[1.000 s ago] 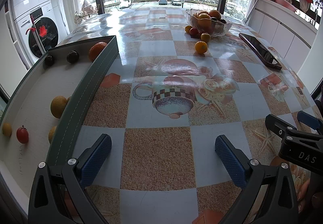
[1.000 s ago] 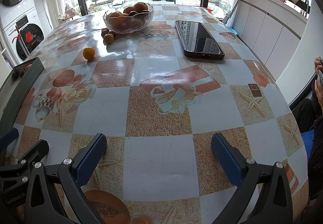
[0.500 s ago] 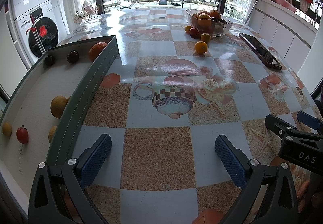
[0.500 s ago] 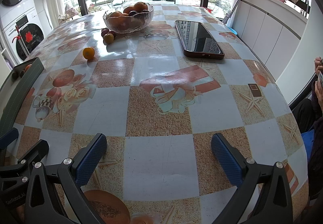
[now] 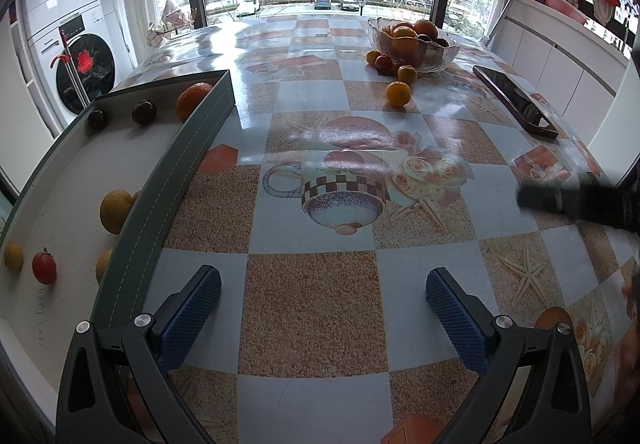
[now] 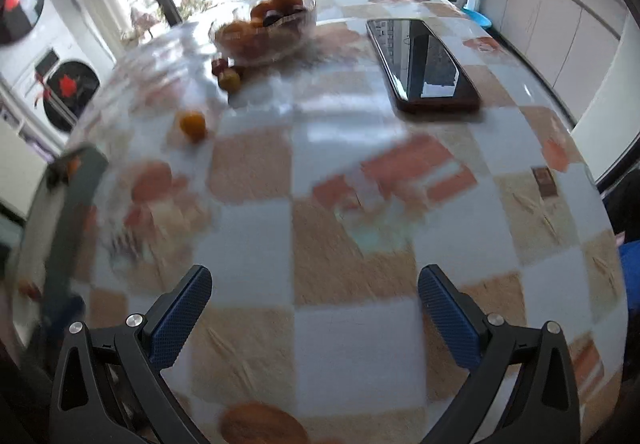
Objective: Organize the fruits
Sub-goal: 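Move the right tool to the yellow round fruit and close on it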
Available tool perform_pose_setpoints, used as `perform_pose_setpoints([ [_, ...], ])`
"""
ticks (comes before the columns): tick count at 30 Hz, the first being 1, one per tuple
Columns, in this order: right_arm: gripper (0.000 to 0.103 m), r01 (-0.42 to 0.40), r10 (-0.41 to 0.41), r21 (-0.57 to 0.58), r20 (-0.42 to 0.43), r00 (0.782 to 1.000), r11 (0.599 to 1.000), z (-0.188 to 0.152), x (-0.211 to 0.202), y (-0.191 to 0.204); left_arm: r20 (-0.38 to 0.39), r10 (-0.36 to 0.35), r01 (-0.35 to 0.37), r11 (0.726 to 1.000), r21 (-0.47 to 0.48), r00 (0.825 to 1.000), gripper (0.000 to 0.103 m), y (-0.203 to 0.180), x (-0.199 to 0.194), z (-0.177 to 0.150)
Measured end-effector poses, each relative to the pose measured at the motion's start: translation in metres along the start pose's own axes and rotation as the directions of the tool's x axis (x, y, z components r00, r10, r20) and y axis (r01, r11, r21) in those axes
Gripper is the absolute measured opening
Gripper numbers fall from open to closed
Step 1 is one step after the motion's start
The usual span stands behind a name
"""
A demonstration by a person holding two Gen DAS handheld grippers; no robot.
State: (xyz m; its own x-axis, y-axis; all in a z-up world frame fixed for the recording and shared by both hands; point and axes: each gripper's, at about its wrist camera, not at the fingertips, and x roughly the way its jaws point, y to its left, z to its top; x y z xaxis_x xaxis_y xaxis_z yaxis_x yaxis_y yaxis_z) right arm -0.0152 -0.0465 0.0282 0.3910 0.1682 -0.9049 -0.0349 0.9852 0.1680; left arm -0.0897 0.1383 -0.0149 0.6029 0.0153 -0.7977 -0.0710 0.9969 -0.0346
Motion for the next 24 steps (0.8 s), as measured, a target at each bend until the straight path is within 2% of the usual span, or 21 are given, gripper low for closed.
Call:
perform_pose_setpoints([
  [7, 0.101, -0.053, 0.052, 0.032, 0.036, 0.998, 0.998, 0.049, 0.019, 0.026, 0.0, 0.0, 0.0, 1.0, 0.0, 1.0, 0.103, 0.0, 0.0, 0.0],
  [12, 0.078, -0.059, 0.059, 0.0, 0.061, 0.996, 0.998, 0.083, 0.042, 0.053, 0.0, 0.0, 0.0, 1.0, 0.0, 1.0, 0.103, 0.0, 0.0, 0.0],
  [16, 0.077, -0.066, 0.064, 0.023, 0.059, 0.996, 0.998, 0.103, 0.065, 0.062, 0.0, 0.001, -0.001, 1.0, 0.0, 1.0, 0.103, 0.0, 0.0, 0.0],
  [20, 0.076, -0.048, 0.049, -0.019, 0.074, 0.996, 0.999, 0.116, 0.077, 0.074, 0.0, 0.0, 0.0, 1.0, 0.0, 1.0, 0.103, 0.0, -0.001, 0.0],
  [22, 0.07, -0.043, 0.045, -0.027, 0.081, 0.996, 0.999, 0.119, 0.08, 0.078, 0.0, 0.0, 0.0, 1.0, 0.0, 1.0, 0.103, 0.0, -0.001, 0.0],
  [23, 0.062, -0.04, 0.043, -0.033, 0.084, 0.996, 0.999, 0.12, 0.082, 0.079, 0.0, 0.0, 0.0, 1.0, 0.0, 1.0, 0.103, 0.0, -0.001, 0.0],
  [24, 0.049, -0.036, 0.04, -0.045, 0.087, 0.995, 0.998, 0.121, 0.082, 0.082, 0.0, 0.0, 0.0, 1.0, 0.0, 1.0, 0.103, 0.0, -0.001, 0.0],
])
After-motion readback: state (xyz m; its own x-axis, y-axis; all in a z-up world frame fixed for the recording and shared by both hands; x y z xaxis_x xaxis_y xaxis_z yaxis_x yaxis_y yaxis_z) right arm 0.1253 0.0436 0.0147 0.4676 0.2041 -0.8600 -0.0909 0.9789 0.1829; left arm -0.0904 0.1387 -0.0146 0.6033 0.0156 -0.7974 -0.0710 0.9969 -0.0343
